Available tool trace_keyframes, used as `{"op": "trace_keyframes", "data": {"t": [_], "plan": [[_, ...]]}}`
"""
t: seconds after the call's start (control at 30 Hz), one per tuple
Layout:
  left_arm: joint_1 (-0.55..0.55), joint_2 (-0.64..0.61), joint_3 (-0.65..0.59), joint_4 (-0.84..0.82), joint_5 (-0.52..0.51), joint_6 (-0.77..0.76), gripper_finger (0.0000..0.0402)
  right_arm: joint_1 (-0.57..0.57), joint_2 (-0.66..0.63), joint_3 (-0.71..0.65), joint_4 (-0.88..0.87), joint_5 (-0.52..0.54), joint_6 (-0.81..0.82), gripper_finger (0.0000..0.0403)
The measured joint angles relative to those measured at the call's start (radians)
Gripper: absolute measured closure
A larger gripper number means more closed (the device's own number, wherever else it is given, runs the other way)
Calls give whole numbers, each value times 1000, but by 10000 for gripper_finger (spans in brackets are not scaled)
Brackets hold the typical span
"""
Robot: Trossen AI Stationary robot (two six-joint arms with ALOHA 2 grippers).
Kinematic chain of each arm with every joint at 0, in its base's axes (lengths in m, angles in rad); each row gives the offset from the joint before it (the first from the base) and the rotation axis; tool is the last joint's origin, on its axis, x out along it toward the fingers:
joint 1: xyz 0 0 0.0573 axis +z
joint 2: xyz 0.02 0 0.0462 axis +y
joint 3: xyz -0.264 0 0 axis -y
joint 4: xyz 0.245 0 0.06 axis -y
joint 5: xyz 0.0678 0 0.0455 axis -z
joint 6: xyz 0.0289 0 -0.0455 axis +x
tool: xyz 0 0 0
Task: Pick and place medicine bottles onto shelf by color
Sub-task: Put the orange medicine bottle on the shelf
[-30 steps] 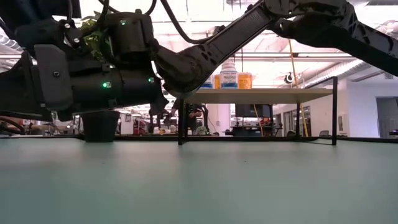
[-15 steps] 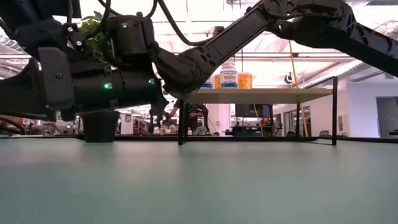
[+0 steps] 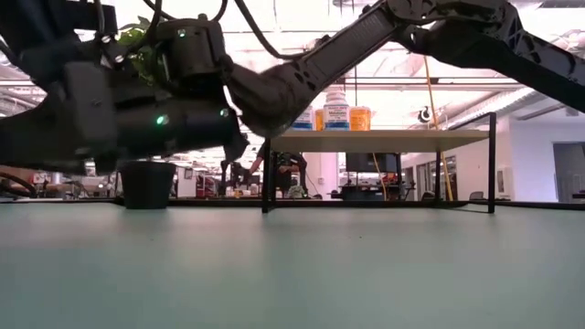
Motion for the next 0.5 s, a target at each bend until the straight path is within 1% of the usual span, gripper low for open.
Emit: {"op": "trace_keyframes", "data": {"t": [0.17, 0.27, 0.4, 0.5], "plan": [[0, 0, -32, 2, 0, -12, 206, -31, -56, -1, -99, -175, 33, 200], [-1, 0, -41, -1, 1, -15, 206, -44, -92, 0, -207, -243, 22, 201], [-1, 0, -42, 0, 11, -19, 206, -48, -141, -14, -367, -270, -52, 201], [-9, 0, -42, 0, 16, -25, 206, -44, -214, -98, -383, -245, -99, 201]]}}
